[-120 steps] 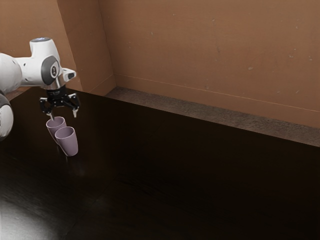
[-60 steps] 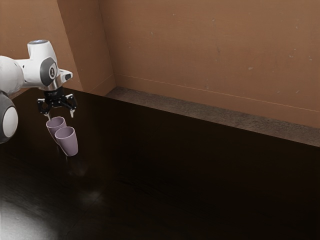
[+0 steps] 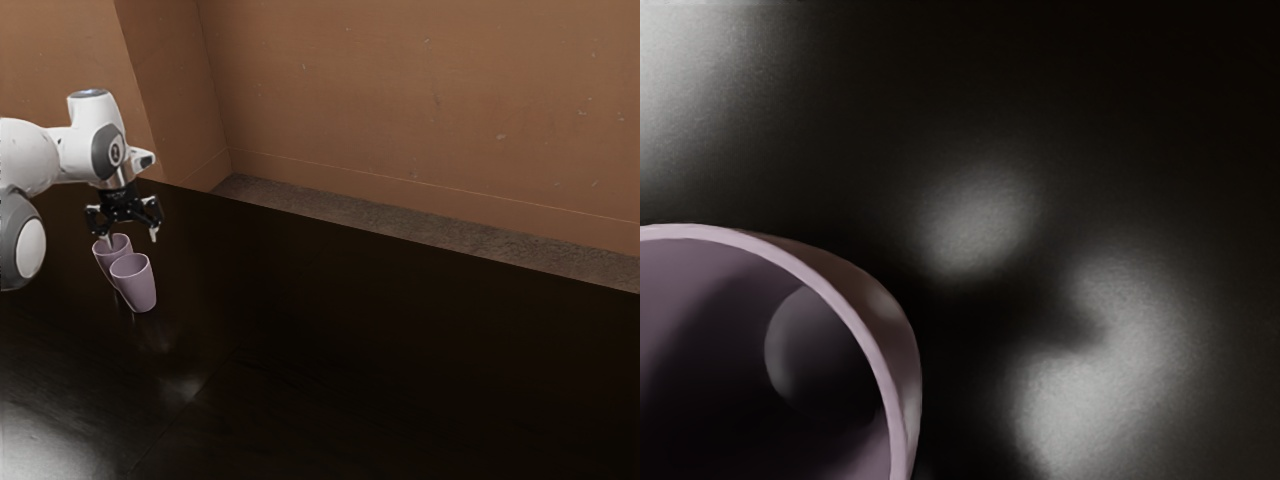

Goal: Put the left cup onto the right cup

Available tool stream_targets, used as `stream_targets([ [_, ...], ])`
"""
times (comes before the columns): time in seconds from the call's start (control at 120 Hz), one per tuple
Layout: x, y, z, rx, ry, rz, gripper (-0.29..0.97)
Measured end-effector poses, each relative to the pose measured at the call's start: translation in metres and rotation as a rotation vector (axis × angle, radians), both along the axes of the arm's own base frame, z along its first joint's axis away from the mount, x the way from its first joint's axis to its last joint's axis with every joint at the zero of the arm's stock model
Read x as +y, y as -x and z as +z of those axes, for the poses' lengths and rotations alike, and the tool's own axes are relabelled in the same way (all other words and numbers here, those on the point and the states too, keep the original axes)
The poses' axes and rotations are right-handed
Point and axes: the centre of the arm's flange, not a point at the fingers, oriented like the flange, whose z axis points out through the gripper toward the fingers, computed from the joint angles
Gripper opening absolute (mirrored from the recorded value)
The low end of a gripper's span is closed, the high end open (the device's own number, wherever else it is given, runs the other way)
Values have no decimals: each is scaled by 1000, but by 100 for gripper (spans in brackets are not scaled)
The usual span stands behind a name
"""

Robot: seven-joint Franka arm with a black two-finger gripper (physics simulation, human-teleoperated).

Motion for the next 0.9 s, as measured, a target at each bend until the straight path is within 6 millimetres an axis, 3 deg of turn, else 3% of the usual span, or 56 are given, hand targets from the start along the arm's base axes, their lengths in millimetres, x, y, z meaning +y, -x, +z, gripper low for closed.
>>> stream_targets([
  [0.708,10,-7,-19,6,-2,10,62],
  [0.9,9,-7,-23,6,5,14,54],
])
